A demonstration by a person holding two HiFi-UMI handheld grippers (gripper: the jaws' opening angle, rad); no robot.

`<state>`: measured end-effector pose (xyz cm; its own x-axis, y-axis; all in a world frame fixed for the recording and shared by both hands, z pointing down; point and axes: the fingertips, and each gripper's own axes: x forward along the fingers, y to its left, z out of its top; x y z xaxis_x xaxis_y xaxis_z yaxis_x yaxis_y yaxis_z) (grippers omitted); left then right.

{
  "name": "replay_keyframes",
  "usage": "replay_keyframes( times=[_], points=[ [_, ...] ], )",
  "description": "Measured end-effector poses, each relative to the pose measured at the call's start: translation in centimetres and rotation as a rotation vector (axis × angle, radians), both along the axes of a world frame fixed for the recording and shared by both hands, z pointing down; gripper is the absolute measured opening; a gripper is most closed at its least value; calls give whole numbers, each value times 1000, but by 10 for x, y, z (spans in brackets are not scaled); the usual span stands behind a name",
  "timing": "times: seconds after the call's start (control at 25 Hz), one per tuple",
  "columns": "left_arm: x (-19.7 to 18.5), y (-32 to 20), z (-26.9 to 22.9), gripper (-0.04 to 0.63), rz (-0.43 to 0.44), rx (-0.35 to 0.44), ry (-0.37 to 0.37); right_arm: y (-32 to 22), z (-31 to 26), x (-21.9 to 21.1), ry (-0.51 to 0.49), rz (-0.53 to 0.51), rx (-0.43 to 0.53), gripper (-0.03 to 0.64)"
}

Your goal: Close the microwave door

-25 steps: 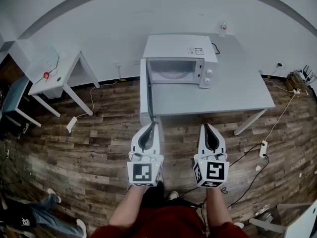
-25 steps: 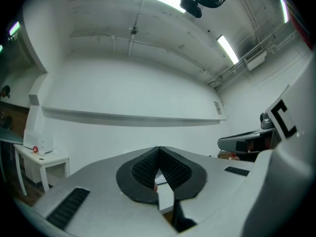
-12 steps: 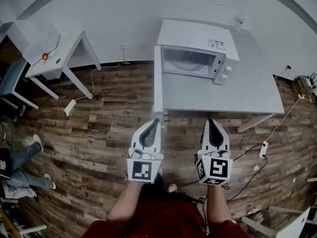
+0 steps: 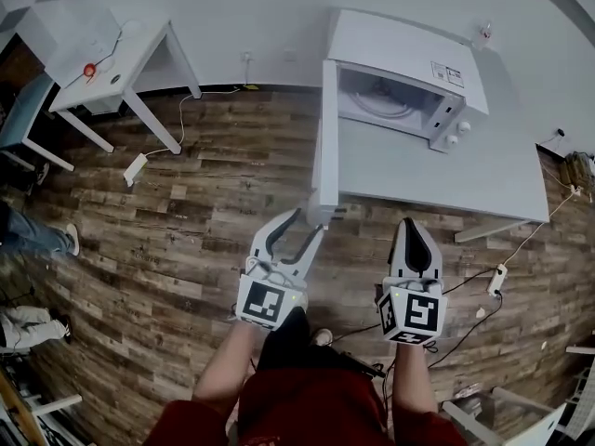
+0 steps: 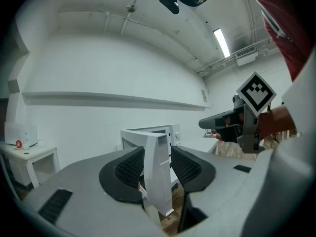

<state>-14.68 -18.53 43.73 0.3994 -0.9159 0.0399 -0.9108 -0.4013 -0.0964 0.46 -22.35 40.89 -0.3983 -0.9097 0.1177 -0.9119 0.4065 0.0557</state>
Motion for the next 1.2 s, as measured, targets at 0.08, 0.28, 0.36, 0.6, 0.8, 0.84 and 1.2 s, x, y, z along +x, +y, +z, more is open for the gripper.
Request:
replay_keyframes(
  times=[0.08,0.28,0.36,0.6,0.8,0.84,1.2],
  points=[
    [-5,-4,6,175,30,-6,-8,-3,5,-5,6,2,-9,28],
    [-6,-14,29,193,125,-46,-37,-15,16,-10,24,10,-32,28],
    [-6,-18,36,196,155,-59,-41,-19,20,-13,32,13,-40,28],
    [-11,-33,46,201,224,-76,-38,-30,31,-21,61,27,-64,28],
    [-4,-38,51,201,314,-80,-41,-40,36,-23,72,52,-76,28],
    [-3,-38,50,201,327,-75,-46,-41,36,-24,76,54,-76,28],
    [4,-42,50,169,396,-63,-28,-48,40,-23,88,86,-84,28]
  ],
)
